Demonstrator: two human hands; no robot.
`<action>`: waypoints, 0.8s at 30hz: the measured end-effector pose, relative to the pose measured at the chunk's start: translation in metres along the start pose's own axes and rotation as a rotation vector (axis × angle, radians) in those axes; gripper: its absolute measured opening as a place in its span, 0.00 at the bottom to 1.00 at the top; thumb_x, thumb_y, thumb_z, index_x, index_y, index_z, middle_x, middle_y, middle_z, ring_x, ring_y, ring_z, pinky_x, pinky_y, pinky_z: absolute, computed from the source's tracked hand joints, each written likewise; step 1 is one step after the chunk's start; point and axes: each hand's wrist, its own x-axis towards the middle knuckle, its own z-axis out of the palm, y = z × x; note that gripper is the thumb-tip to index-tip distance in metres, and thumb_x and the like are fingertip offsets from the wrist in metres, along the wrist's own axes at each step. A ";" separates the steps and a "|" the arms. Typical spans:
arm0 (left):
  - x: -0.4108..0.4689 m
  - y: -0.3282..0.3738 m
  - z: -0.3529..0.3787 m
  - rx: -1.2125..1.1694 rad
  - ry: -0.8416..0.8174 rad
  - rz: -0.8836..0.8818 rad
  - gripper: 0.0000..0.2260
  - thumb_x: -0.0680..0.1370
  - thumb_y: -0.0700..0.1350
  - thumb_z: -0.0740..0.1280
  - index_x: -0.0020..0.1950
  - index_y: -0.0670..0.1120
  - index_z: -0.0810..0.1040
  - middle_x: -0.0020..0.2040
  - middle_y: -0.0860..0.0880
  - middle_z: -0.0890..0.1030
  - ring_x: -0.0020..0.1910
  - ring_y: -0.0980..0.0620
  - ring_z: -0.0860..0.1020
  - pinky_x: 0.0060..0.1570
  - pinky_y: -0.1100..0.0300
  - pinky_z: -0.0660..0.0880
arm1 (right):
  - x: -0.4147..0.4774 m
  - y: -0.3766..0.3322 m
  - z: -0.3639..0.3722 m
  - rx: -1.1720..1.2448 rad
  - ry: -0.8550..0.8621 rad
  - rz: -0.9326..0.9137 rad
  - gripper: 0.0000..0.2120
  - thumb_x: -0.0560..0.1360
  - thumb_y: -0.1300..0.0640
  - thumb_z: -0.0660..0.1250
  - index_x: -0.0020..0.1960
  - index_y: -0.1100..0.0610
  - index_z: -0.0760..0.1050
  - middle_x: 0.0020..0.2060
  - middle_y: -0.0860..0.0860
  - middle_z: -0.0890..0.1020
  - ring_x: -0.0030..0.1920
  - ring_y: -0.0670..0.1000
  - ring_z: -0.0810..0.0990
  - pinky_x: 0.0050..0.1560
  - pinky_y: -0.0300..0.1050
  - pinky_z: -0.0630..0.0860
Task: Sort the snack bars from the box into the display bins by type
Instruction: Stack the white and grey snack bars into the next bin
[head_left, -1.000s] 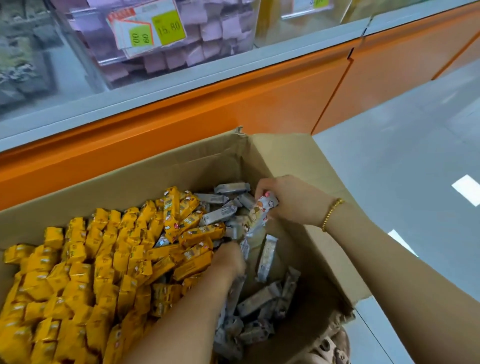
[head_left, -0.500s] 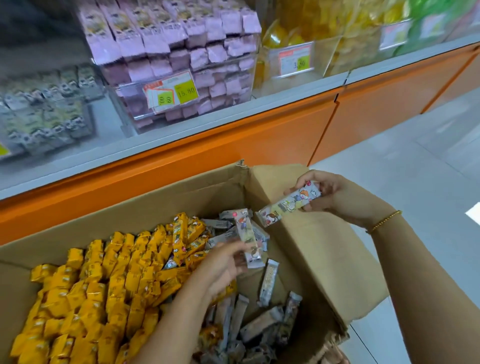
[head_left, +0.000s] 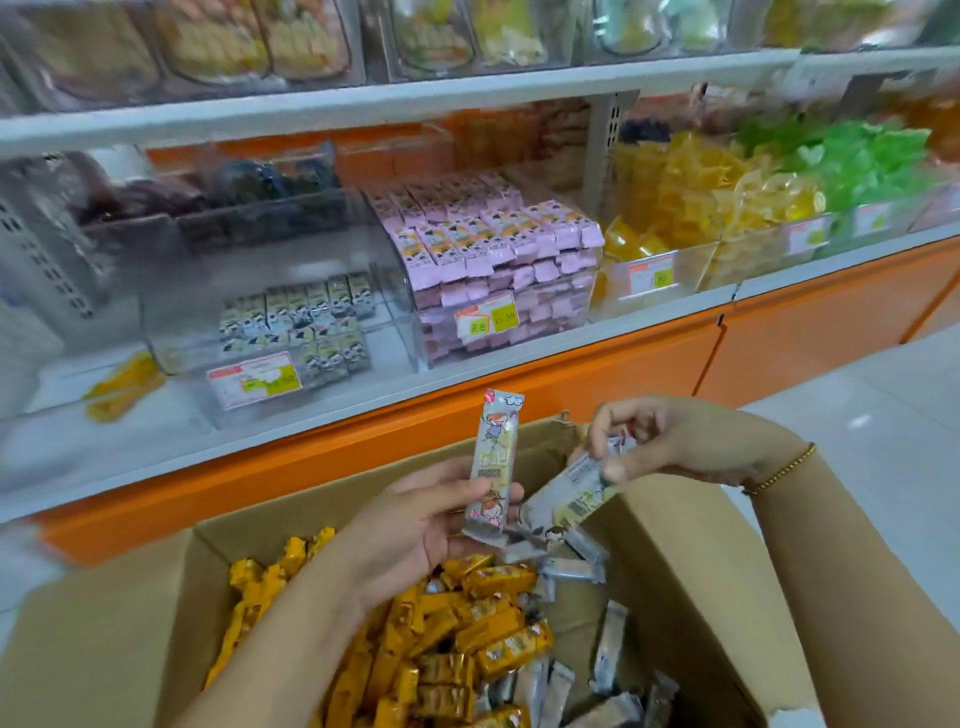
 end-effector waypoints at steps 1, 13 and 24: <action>-0.008 0.006 -0.002 0.035 0.000 0.003 0.18 0.71 0.39 0.65 0.61 0.44 0.75 0.55 0.40 0.82 0.52 0.42 0.81 0.49 0.51 0.79 | 0.006 -0.011 0.009 -0.024 0.024 -0.004 0.10 0.69 0.67 0.72 0.47 0.64 0.74 0.47 0.54 0.83 0.50 0.52 0.81 0.47 0.41 0.80; -0.030 0.065 -0.031 0.213 0.504 0.348 0.11 0.71 0.39 0.73 0.53 0.45 0.80 0.44 0.48 0.85 0.43 0.50 0.84 0.45 0.56 0.80 | 0.119 -0.089 0.123 0.026 0.809 -0.299 0.12 0.70 0.60 0.75 0.49 0.58 0.74 0.37 0.52 0.81 0.38 0.49 0.81 0.45 0.46 0.80; 0.001 0.139 -0.100 0.557 0.313 0.532 0.18 0.72 0.30 0.69 0.51 0.53 0.77 0.44 0.58 0.83 0.44 0.64 0.81 0.41 0.72 0.74 | 0.199 -0.134 0.136 -0.394 0.925 -0.333 0.19 0.68 0.56 0.74 0.53 0.53 0.67 0.40 0.43 0.73 0.37 0.40 0.72 0.34 0.30 0.69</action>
